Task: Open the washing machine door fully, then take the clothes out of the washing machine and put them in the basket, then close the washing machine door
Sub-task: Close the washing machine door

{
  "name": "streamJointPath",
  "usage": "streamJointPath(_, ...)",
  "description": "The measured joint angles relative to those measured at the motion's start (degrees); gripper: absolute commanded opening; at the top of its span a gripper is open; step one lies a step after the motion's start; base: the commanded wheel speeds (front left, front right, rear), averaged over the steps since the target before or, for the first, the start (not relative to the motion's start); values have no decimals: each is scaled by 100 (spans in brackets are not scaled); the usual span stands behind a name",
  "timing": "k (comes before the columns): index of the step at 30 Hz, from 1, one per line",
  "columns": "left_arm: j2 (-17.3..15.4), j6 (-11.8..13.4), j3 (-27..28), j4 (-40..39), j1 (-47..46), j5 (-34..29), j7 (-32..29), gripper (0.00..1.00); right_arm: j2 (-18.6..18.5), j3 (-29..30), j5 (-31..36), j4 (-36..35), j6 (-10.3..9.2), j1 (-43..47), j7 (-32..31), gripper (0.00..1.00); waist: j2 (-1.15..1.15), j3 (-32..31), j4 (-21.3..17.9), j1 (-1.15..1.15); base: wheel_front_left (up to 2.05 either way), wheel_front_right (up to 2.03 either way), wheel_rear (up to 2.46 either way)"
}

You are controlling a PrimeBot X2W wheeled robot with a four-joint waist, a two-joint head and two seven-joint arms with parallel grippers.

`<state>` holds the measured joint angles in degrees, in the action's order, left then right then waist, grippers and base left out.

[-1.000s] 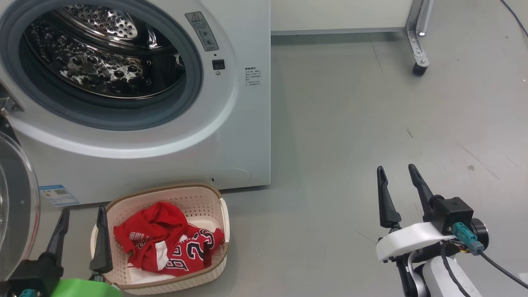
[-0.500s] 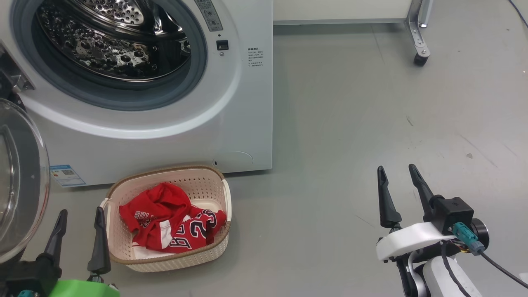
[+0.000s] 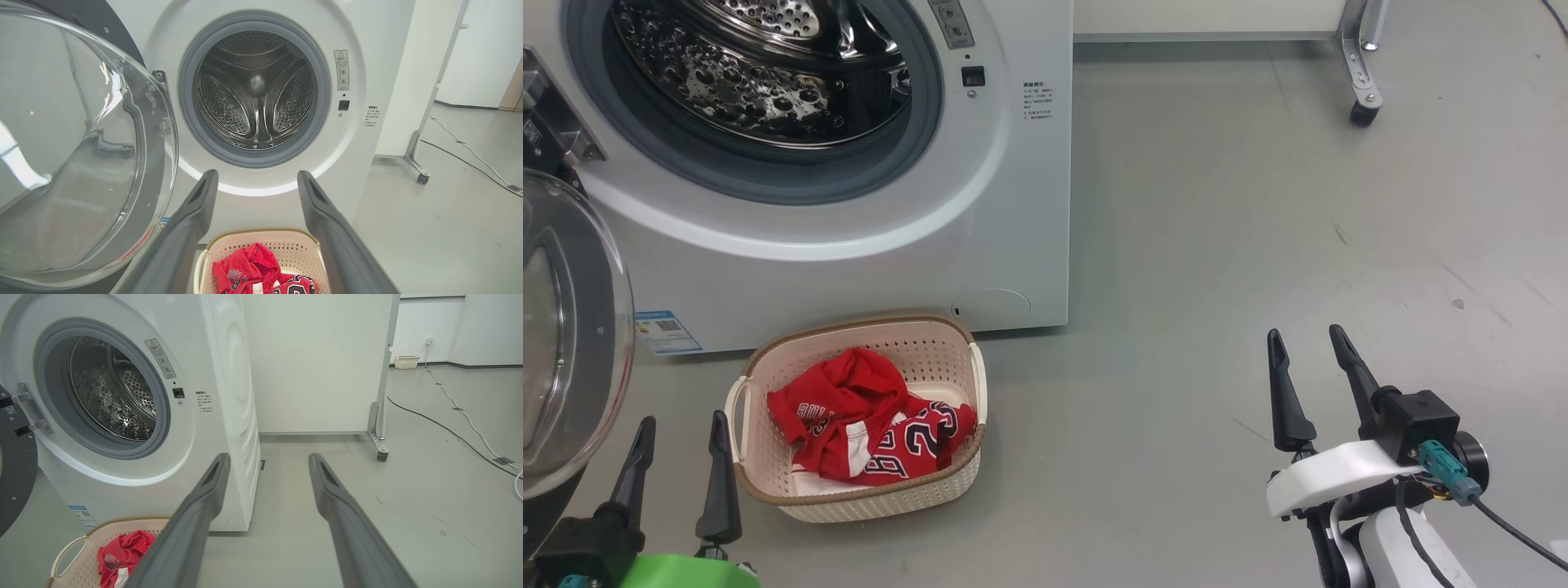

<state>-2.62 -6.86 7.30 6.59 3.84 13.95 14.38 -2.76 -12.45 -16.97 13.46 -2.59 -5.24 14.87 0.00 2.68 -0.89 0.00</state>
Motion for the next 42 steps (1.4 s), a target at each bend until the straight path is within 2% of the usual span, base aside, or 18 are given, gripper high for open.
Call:
streamJointPath(9,7,-1,-38,36,-4,0,0,100,0,45,-2,-18,-8,4,0,100,0,31,142,0,0,0,0)
streamJointPath(19,10,-2,-127,209,-12,-2,0,100,1,57,-4,-42,-9,15,0,100,0,57,552,0,0,0,0)
streamJointPath(29,12,-2,-111,298,-16,7,0,100,1,-27,1,26,19,22,0,100,0,95,1226,0,0,0,0)
streamJointPath(42,15,1,-110,463,-18,185,-1,100,0,-216,4,254,196,16,0,100,0,91,2339,0,0,0,0)
